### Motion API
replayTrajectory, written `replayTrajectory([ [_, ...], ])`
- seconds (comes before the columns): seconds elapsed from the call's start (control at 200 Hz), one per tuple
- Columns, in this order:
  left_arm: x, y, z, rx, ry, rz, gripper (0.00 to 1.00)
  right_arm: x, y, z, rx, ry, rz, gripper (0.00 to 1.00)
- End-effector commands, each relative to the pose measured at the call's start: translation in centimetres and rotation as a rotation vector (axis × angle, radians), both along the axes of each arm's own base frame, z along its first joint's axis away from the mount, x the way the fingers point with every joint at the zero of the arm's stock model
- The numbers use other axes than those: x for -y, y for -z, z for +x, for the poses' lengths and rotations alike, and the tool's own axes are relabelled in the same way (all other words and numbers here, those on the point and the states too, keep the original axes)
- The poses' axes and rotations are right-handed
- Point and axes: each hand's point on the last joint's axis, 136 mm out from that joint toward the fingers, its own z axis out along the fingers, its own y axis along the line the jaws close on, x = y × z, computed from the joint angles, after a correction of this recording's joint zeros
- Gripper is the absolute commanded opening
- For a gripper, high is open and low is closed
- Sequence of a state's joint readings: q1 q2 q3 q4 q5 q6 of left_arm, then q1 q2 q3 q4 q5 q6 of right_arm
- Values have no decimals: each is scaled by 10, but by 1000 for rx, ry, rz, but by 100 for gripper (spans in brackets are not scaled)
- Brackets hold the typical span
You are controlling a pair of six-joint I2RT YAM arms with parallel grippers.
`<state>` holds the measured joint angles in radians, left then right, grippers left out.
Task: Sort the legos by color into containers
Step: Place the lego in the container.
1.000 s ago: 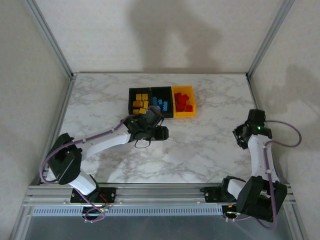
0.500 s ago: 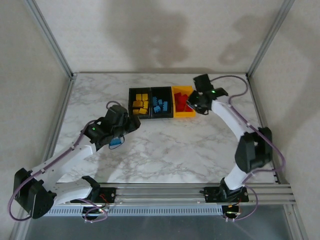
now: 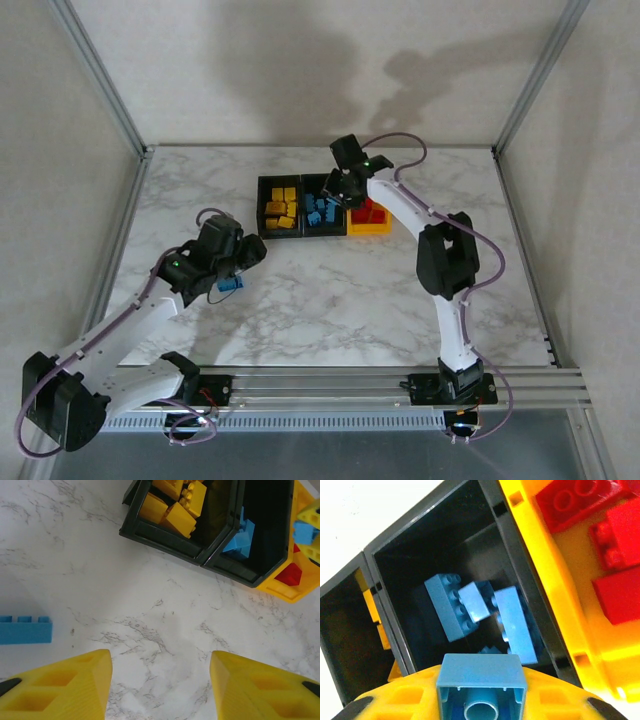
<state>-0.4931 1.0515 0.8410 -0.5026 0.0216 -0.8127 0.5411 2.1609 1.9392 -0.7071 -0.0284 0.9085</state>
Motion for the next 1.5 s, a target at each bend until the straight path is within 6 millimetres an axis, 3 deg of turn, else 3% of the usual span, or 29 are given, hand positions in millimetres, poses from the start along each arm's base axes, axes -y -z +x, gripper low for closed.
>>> replayTrajectory([
  [0.0,-10,6,-9,-22,-32,7,55,-13,-4,15,10,-20,16,32],
  [0.215,-16,6,-16,-22,-54,0,54,-33,14,32,-10,-48,44,32],
  [0.401,-19,5,-19,-23,-60,1,55,-42,17,39,5,-65,75,35],
  [0.601,-20,8,-20,-32,-69,4,55,-50,11,38,16,-92,93,48],
  [0.716,-24,11,-21,-44,-88,14,56,-49,0,38,40,-99,86,51],
  [0.861,-29,12,-22,-53,-105,39,66,-51,-39,30,127,-149,95,51],
  [0.976,-32,16,-23,-69,-109,69,72,-51,-70,7,207,-225,110,53],
  [1.176,-41,34,-23,-129,-91,168,82,-35,-103,-61,364,-387,155,73],
  [1.287,-47,47,-18,-175,-47,279,87,-22,-103,-106,403,-499,188,78],
  [1.497,-55,75,-5,-262,-19,352,94,-1,-73,-183,434,-673,181,80],
])
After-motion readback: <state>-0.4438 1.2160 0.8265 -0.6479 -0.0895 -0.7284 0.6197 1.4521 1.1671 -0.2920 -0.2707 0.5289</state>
